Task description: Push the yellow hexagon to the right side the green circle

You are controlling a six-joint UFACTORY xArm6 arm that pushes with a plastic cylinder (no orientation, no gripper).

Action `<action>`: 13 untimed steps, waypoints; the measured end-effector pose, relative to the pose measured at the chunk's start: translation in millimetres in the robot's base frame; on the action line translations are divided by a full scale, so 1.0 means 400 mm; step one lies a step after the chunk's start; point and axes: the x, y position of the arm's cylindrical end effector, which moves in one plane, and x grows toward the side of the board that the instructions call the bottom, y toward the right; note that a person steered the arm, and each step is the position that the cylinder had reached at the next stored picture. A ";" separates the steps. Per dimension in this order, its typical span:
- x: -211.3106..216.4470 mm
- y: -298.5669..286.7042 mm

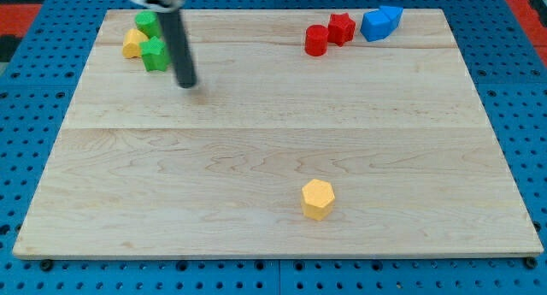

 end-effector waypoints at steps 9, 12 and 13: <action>0.456 0.278; 0.137 0.113; 0.051 0.076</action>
